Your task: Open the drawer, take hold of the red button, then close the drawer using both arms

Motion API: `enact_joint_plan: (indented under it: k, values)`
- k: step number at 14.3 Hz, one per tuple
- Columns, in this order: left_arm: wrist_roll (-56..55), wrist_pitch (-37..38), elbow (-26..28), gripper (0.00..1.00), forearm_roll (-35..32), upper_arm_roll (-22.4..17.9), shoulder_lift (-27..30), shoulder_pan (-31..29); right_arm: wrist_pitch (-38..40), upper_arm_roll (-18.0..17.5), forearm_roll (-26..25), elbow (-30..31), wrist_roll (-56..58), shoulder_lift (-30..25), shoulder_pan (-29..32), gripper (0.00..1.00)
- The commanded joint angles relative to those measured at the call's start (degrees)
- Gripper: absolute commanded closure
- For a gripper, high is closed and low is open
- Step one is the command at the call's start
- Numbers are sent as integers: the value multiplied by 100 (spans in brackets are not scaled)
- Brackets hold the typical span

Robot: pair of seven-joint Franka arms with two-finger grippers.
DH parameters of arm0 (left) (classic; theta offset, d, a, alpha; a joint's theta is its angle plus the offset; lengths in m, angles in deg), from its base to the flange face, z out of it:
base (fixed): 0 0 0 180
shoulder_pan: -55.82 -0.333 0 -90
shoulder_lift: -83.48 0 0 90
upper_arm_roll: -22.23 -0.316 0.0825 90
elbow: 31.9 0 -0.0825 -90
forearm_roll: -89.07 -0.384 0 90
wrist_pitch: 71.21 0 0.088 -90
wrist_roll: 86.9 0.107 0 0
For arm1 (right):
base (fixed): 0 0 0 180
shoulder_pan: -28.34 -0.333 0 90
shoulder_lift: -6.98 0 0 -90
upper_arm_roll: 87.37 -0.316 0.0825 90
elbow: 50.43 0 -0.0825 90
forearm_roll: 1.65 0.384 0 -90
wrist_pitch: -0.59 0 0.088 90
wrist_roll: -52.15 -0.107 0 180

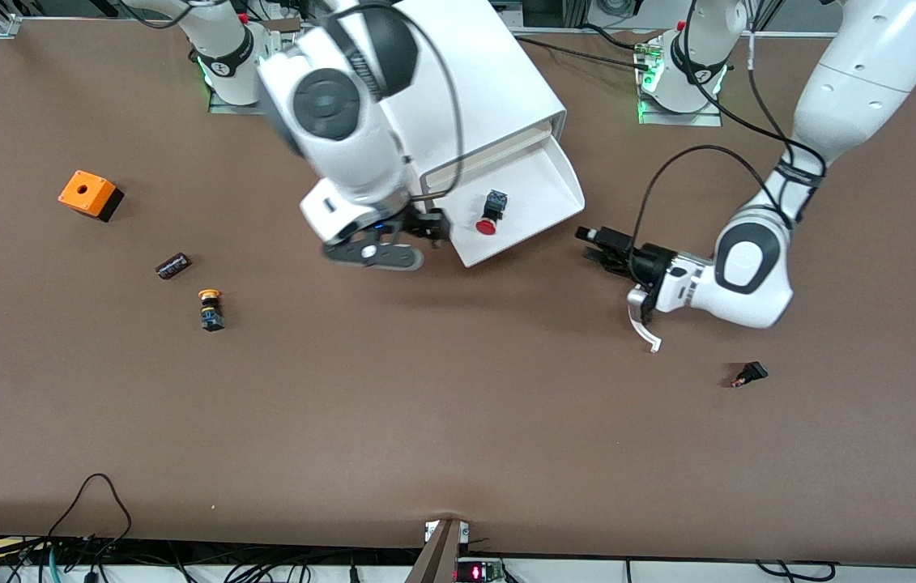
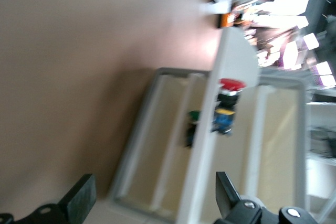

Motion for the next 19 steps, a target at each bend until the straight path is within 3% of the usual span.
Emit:
enact_joint_plan:
  k: [1,5,8,12,14,15,17,19]
  values:
    - [-355,237,-589,0,-1094,6,102,-163,-300,90,-25,-353,-1273,478,-608,1]
    - [-355,212,-1135,0,-2501,23,321,-163,-459,108,-69,-503,-2085,874,-970,1]
    - [-504,247,-1259,0,-3047,15,559,-155,-494,116,-148,-503,-2262,1024,-1111,1]
    - [-1268,229,-1215,0,-3128,-3,699,-295,-494,108,-315,-494,-2411,1217,-1243,1]
    - [-1671,255,-1171,0,-3137,-3,822,-286,-503,108,-324,-486,-2420,1253,-1243,9]
    - [-1978,256,-1110,0,-3137,-3,910,-286,-503,108,-324,-485,-2420,1253,-1252,17]
    - [-3004,229,-1005,0,-3154,50,1155,-217,-503,108,-324,-485,-2394,1244,-1243,46]
    - [-4260,264,-987,0,-3609,233,1332,28,-494,108,-324,-485,-2350,1244,-1243,92]
